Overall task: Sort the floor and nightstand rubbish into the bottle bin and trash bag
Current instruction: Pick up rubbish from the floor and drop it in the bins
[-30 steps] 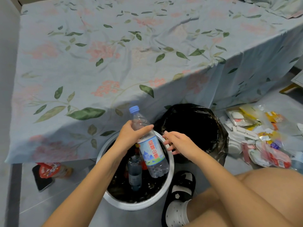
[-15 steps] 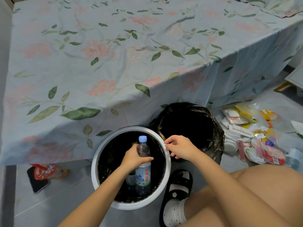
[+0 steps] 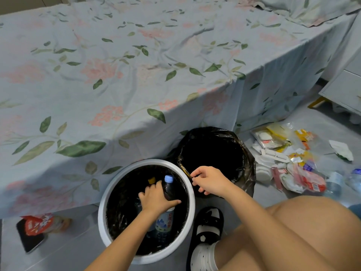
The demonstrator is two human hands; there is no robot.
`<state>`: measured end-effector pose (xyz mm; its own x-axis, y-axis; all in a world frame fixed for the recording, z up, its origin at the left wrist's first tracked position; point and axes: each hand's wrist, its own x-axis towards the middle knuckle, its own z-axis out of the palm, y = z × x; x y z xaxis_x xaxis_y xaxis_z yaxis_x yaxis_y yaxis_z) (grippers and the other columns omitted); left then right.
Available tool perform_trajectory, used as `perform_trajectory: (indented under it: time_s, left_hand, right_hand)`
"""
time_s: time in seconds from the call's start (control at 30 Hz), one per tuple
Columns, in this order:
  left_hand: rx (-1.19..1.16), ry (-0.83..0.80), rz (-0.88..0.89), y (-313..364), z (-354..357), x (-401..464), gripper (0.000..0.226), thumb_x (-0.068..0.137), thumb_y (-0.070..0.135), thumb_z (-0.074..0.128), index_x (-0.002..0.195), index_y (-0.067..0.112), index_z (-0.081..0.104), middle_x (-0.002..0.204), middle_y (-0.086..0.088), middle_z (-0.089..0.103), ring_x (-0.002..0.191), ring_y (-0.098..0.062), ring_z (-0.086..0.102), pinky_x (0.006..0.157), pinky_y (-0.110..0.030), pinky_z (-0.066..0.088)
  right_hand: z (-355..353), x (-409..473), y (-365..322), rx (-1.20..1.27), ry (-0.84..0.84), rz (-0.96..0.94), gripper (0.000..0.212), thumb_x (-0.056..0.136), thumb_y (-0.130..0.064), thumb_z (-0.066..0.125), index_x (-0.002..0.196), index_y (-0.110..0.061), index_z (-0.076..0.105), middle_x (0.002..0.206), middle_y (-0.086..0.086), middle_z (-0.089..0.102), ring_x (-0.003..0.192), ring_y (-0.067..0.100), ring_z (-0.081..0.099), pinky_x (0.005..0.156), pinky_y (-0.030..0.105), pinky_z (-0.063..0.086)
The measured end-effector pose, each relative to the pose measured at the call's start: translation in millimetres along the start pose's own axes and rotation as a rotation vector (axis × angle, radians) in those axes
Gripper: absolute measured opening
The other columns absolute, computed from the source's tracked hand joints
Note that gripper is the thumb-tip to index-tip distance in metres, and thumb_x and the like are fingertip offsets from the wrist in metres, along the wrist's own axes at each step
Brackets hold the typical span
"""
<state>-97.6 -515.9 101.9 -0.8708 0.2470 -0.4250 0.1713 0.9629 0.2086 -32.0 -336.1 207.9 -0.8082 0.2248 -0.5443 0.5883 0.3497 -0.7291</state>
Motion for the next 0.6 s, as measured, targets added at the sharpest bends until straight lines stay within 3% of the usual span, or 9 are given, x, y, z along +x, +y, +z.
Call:
perform_trajectory:
  time_s: [0.13, 0.27, 0.37, 0.47, 0.6]
  left_hand:
    - [-0.053, 0.090, 0.012, 12.5, -25.9, -6.0, 0.091, 0.069, 0.071, 0.062, 0.143, 0.025, 0.035, 0.138, 0.000, 0.048, 0.128, -0.027, 0.042, 0.101, -0.044, 0.033]
    - [-0.216, 0.188, 0.124, 37.9, -58.8, -7.1, 0.046, 0.081, 0.052, 0.059, 0.122, 0.032, 0.056, 0.116, 0.010, 0.063, 0.119, -0.022, 0.051, 0.093, -0.042, 0.034]
    - [-0.294, 0.210, 0.242, 71.1, -85.4, -5.6, 0.034, 0.084, 0.046, 0.057, 0.115, 0.033, 0.063, 0.110, 0.015, 0.068, 0.112, -0.014, 0.058, 0.090, -0.039, 0.037]
    - [-0.346, 0.171, 0.358, 114.8, -107.3, -1.8, 0.025, 0.085, 0.042, 0.058, 0.106, 0.033, 0.066, 0.103, 0.017, 0.069, 0.107, -0.012, 0.061, 0.094, -0.038, 0.045]
    - [-0.427, 0.014, 0.502, 181.9, -118.8, -4.2, 0.012, 0.083, 0.030, 0.061, 0.092, 0.029, 0.068, 0.083, 0.015, 0.066, 0.091, -0.010, 0.065, 0.083, -0.029, 0.051]
  right_hand:
    - [-8.4, -5.1, 1.6, 0.058, 0.032, 0.021, 0.014, 0.091, -0.018, 0.054, 0.104, -0.021, 0.060, 0.088, -0.001, 0.068, 0.067, 0.011, 0.059, 0.057, 0.022, 0.049]
    - [-29.0, -20.9, 12.8, 0.108, 0.116, 0.026, 0.014, 0.091, -0.019, 0.057, 0.104, -0.021, 0.062, 0.093, 0.003, 0.071, 0.064, 0.009, 0.060, 0.056, 0.021, 0.050]
    - [-58.7, -35.1, 22.9, 0.140, 0.214, 0.039, 0.010, 0.091, -0.019, 0.057, 0.099, -0.022, 0.063, 0.086, 0.000, 0.070, 0.064, 0.010, 0.060, 0.059, 0.024, 0.052]
    - [-103.2, -49.3, 28.7, 0.189, 0.311, 0.042, 0.012, 0.093, -0.015, 0.055, 0.101, -0.016, 0.064, 0.081, 0.000, 0.067, 0.063, 0.012, 0.059, 0.059, 0.026, 0.050]
    - [-177.3, -66.1, 27.0, 0.174, 0.432, -0.024, 0.010, 0.095, -0.014, 0.053, 0.093, -0.019, 0.062, 0.083, 0.003, 0.066, 0.065, 0.014, 0.057, 0.058, 0.024, 0.047]
